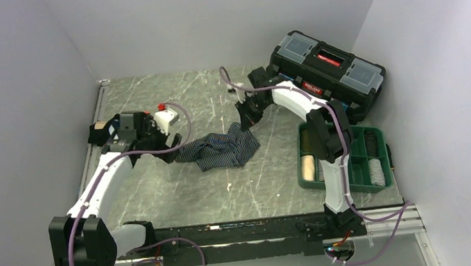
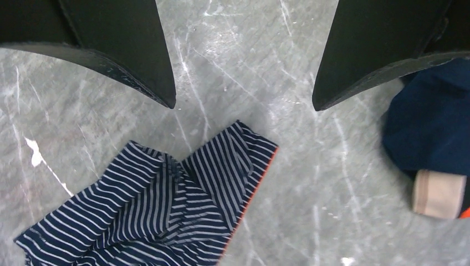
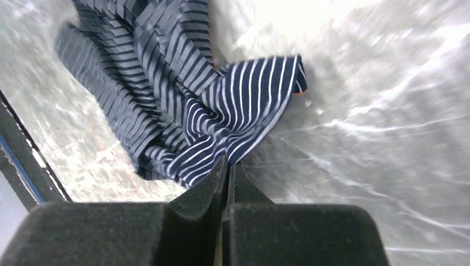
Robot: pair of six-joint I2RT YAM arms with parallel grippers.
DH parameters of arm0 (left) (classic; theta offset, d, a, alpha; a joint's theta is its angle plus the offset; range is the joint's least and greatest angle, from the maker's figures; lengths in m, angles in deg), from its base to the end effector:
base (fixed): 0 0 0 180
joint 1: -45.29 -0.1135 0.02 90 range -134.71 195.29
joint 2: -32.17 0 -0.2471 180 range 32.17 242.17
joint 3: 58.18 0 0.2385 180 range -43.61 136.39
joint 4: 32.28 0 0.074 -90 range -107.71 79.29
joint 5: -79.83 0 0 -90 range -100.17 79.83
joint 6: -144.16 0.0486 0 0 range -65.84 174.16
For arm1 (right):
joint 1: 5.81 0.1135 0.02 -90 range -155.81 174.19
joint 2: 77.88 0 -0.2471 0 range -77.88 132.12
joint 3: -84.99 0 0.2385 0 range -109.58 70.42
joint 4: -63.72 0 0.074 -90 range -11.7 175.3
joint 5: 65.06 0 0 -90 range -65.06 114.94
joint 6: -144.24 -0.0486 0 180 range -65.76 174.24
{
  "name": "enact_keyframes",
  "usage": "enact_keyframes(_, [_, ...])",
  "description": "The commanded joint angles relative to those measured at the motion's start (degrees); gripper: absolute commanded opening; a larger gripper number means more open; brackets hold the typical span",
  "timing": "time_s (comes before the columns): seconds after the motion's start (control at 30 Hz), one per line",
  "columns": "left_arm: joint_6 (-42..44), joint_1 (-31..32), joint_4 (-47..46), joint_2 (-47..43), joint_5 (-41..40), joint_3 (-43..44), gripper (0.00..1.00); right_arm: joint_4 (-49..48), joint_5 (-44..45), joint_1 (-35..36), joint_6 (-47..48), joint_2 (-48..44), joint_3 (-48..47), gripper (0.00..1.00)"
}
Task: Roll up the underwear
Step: Flatten out the underwear at the center of the board.
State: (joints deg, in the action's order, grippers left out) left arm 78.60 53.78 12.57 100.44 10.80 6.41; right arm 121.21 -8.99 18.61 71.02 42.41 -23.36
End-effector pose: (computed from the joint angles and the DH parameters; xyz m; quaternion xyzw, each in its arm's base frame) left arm 0.2403 -0.0535 0.2383 0.3224 0.8636 -0.1202 0.3684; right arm 0.3695 0.1976 0.1705 -0.3799 0.8626 0.2978 0.1513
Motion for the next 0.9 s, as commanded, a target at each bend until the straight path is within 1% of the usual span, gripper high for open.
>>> enact_keyframes(0.0, [-3.9, -5.8, -3.7, -3.7, 7.2, 3.0, 1.0, 7.2, -0.2, 0.0, 2.8, -7.3, -12.6, 0.0])
enact_keyframes(0.1, [-6.9, -10.2, -4.7, -4.4, 11.2, 4.5, 0.99, 11.6, 1.4, 1.0, 4.1, -8.2, -22.9, 0.0])
enact_keyframes(0.2, [-8.3, -12.8, -4.3, -4.4, 13.4, 6.3, 1.0, 15.9, 4.4, 3.0, 6.8, -8.9, -32.3, 0.0])
enact_keyframes(0.27, [-8.5, -13.8, -3.7, -4.4, 14.1, 7.4, 0.99, 18.0, 7.5, 5.2, 9.2, -9.9, -36.2, 0.0])
enact_keyframes(0.33, [-8.4, -14.2, -3.4, -4.7, 14.5, 7.8, 0.99, 19.0, 10.1, 8.2, 12.1, -12.2, -35.5, 0.0])
enact_keyframes(0.4, [-7.9, -14.2, -3.3, -5.1, 14.9, 7.6, 0.99, 17.8, 11.7, 11.9, 14.1, -16.2, -28.8, 0.0])
enact_keyframes(0.5, [-6.7, -14.2, -3.1, -5.6, 15.2, 6.4, 0.99, 13.4, 13.3, 16.9, 16.0, -24.8, -11.2, 0.0])
enact_keyframes(0.53, [-6.1, -14.2, -3.1, -5.9, 15.1, 6.0, 0.99, 12.2, 13.2, 18.2, 16.5, -27.3, -5.0, 0.03])
enact_keyframes(0.6, [-4.8, -14.2, -2.9, -6.1, 14.7, 4.8, 0.99, 9.9, 13.1, 19.9, 16.4, -32.0, 7.0, 0.24])
enact_keyframes(0.67, [-3.5, -14.2, -2.8, -6.4, 14.4, 4.0, 0.99, 7.7, 13.0, 20.5, 15.9, -36.1, 17.3, 0.41])
enact_keyframes(0.7, [-2.6, -14.2, -2.6, -6.4, 14.3, 3.2, 0.99, 6.7, 13.8, 20.6, 15.7, -37.9, 22.8, 0.51])
enact_keyframes(0.73, [-1.9, -14.2, -2.4, -6.4, 14.2, 2.6, 0.99, 5.7, 15.3, 20.6, 15.7, -39.6, 25.9, 0.62])
enact_keyframes(0.77, [-1.2, -14.2, -2.2, -6.4, 14.2, 2.0, 0.99, 4.4, 17.1, 20.5, 15.4, -41.3, 28.2, 0.66])
enact_keyframes(0.87, [1.2, -14.1, -1.6, -5.7, 15.0, 0.8, 0.99, 2.4, 21.6, 19.7, 15.4, -45.3, 30.5, 0.69])
